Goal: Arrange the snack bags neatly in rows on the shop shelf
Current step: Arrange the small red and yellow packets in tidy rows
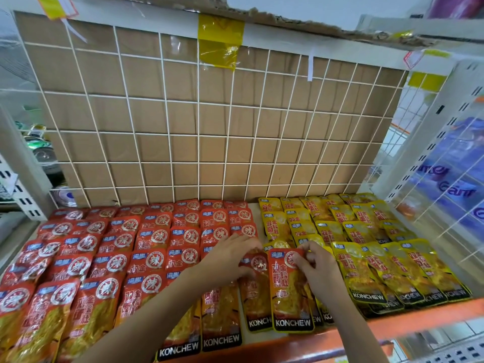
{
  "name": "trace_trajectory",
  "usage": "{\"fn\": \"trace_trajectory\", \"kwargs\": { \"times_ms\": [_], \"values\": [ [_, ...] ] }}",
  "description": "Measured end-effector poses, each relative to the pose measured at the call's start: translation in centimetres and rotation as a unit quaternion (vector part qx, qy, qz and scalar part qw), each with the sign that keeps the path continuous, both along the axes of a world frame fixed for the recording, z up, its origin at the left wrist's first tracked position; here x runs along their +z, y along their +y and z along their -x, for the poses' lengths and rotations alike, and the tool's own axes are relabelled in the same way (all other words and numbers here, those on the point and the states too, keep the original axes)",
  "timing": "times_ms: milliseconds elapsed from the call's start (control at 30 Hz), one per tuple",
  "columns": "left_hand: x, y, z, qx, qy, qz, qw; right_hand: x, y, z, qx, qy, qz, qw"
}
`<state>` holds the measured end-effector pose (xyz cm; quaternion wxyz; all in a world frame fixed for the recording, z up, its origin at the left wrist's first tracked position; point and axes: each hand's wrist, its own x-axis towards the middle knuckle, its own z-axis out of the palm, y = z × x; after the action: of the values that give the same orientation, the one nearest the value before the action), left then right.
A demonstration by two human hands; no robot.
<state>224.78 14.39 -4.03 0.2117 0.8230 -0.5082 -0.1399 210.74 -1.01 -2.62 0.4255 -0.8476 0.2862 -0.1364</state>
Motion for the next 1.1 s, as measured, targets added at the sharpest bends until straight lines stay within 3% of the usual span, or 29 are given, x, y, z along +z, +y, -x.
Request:
{"fn": "trace_trajectory", "kwargs": {
  "times_ms": [400, 767, 1100],
  "values": [
    [0.8, -0.8, -2.1, 0.082, 0.11, 0.089, 0.987, 0.0, 0.2, -0.6, 0.016, -0.01, -0.001, 1.0],
    [0.7, -0.9, -4.4, 0.07, 0.093, 0.037, 0.993, -1.6, 2.3, -2.7, 0.063, 0.03, 0.042, 0.997],
    [0.7, -0.9, -4.4, 0.046, 0.085, 0.045, 0.994, -2.2, 4.0, -3.0, 0.067, 0.031, 0.165, 0.984]
  ]
}}
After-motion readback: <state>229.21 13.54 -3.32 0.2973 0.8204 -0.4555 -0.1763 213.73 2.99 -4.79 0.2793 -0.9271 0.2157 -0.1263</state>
